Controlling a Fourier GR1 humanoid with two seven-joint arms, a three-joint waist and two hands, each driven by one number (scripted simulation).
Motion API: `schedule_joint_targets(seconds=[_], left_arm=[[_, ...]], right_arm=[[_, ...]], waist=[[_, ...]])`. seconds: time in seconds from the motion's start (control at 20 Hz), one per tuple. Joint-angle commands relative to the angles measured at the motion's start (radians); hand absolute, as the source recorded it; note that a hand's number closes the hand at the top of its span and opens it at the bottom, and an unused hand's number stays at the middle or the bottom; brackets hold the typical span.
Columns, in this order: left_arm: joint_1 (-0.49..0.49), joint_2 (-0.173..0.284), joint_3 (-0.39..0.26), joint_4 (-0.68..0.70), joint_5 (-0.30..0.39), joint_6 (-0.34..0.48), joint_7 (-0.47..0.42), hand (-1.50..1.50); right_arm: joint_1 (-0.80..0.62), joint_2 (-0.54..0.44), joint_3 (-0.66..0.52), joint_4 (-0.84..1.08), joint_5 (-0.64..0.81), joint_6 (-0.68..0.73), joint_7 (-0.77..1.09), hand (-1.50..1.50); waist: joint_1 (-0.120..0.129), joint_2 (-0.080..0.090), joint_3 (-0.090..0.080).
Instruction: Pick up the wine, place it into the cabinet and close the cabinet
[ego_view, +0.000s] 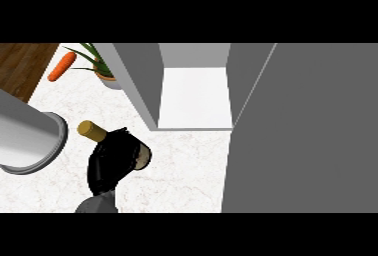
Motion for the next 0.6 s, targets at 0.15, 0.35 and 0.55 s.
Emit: schedule_joint_targets(seconds=[0.15, 0.35, 0.55], left_arm=[[-0.103, 0.003, -0.015, 0.097, -0.080, 0.034, -0.043, 1.50], [0.021, 0.123, -0.082, 0.045, -0.128, -0.120, -0.037, 1.50], [0.111, 0.253, -0.090, -0.056, -0.116, -0.265, -0.013, 1.50]], right_arm=[[0.104, 0.002, -0.042, -0.134, -0.115, 0.031, -0.001, -1.50], [0.034, 0.035, 0.037, -0.116, -0.003, -0.021, 0.021, -1.50], [0.069, 0.016, 0.036, -0.175, -0.017, -0.008, 0.056, -1.50]], waist=[[-0.006, 0.000, 0.000], [0.003, -0.002, 0.000], [0.005, -0.006, 0.000]])
